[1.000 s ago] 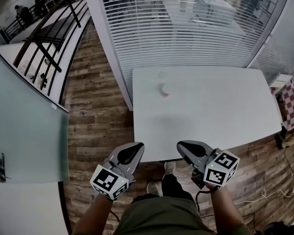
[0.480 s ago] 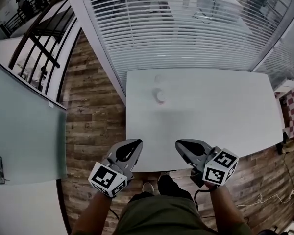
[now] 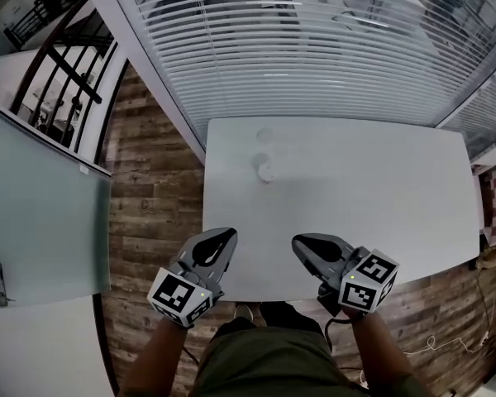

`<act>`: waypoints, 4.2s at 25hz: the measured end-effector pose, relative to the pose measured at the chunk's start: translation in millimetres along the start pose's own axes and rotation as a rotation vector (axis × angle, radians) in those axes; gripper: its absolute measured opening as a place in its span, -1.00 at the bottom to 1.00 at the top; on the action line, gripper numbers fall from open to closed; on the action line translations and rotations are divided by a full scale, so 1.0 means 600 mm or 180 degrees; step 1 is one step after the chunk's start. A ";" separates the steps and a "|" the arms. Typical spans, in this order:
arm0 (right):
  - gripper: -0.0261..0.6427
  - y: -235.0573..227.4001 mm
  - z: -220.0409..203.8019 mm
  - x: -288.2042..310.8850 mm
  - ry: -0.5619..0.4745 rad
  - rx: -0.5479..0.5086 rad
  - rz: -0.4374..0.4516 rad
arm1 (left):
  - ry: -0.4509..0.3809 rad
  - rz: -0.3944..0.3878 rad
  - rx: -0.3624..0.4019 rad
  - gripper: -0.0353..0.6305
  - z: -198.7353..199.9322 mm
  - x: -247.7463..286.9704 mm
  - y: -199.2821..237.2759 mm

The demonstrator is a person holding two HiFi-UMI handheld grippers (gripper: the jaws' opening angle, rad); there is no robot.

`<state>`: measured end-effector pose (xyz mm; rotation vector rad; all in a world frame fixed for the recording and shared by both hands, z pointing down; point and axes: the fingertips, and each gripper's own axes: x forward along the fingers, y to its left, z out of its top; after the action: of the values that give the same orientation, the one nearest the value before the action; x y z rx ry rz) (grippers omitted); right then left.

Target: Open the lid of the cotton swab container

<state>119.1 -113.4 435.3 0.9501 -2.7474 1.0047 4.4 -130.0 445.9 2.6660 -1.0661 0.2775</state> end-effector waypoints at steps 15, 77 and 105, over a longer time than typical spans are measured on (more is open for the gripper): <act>-0.89 -0.083 -0.001 0.017 0.0130 0.0156 0.0095 | 0.0312 0.0175 0.0032 -0.87 -0.074 0.094 0.048; -0.89 -0.161 -0.156 0.058 0.0321 0.0458 -0.0360 | 0.1260 -0.0674 0.1162 -0.08 -0.260 0.398 0.151; -0.89 -0.028 0.085 0.104 -0.0187 -0.0340 -0.0422 | 0.1172 -0.0560 0.1106 -0.09 0.028 0.165 0.114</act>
<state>85.7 -187.1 420.6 1.1438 -2.7104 0.8137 28.6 -247.2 467.6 2.8181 -0.7167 0.9504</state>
